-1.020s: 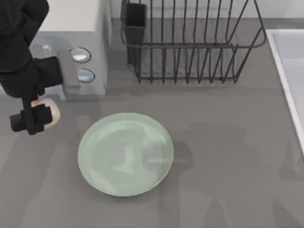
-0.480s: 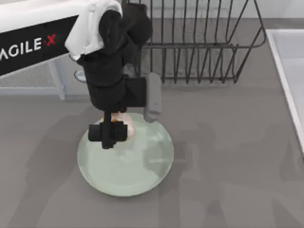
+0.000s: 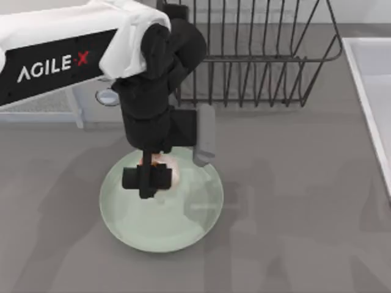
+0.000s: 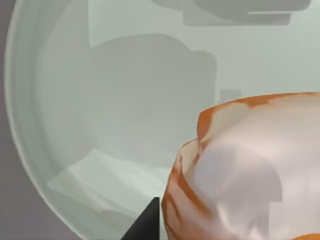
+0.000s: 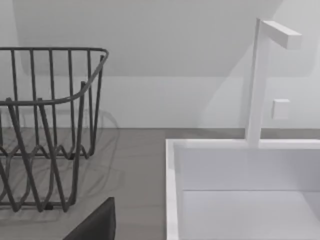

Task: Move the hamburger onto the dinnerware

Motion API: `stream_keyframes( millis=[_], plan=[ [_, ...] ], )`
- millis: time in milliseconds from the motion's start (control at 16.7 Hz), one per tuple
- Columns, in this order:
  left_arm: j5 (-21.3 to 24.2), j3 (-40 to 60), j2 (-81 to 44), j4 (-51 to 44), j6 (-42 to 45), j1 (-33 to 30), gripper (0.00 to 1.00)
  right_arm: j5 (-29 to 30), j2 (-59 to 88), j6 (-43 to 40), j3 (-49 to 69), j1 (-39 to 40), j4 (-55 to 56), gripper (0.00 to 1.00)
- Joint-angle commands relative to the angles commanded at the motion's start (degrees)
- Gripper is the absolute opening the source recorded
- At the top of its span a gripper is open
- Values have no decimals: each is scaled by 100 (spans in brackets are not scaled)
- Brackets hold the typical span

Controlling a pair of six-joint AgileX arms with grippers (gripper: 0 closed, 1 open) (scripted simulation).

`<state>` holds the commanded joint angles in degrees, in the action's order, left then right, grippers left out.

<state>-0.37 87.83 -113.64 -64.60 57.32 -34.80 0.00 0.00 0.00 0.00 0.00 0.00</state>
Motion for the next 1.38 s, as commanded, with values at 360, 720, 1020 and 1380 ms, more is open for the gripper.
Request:
stream_keyframes(
  millis=[360, 720, 1020, 1380],
  plan=[
    [-3, -487, -232, 791, -2, -31, 0, 0, 0, 0, 0, 0, 0, 100],
    [6, -555, -282, 839, -2, -34, 8, 0, 0, 0, 0, 0, 0, 100],
    [6, -555, -282, 839, -2, -34, 45, 0, 0, 0, 0, 0, 0, 100],
    [6, -555, -282, 839, -2, -34, 90, 0, 0, 0, 0, 0, 0, 100]
  ],
)
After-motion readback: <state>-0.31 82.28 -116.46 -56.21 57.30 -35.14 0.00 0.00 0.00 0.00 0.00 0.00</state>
